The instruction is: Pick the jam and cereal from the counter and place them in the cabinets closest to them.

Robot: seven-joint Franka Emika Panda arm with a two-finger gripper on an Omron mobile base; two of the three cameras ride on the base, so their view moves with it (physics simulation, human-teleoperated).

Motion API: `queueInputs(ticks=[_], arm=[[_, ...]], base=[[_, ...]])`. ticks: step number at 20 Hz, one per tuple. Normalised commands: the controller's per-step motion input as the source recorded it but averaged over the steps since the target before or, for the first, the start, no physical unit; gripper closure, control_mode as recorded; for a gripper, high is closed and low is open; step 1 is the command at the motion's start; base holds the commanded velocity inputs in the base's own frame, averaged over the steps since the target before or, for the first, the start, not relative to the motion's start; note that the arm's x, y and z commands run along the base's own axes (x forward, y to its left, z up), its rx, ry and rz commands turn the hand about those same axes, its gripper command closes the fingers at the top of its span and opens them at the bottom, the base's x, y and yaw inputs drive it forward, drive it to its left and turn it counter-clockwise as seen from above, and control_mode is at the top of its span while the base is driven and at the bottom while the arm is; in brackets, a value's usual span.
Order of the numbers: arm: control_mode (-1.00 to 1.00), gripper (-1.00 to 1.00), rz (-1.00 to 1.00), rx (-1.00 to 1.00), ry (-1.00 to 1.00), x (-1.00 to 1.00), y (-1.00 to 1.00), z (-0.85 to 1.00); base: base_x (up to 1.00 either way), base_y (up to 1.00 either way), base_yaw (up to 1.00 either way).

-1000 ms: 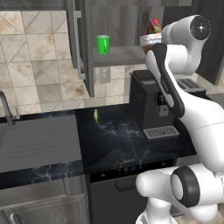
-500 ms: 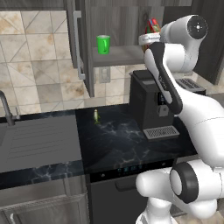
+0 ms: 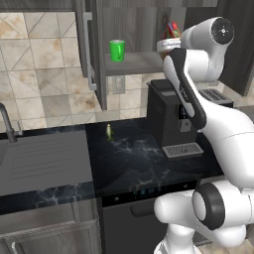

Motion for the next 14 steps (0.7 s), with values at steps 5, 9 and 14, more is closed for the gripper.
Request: queueInputs(ticks=[5,9,14], arm=[[-1.0,1.0,0.0,0.0,0.0,0.15,0.0,-0.01],[-1.0,1.0,0.0,0.01,0.0,0.2,0.0,0.0],[-1.0,1.0,-0.01,0.01,0.0,0.23,0.0,0.0]], base=[[0.0,0.0,0.0],[0.0,0.0,0.0],[0.0,0.0,0.0]])
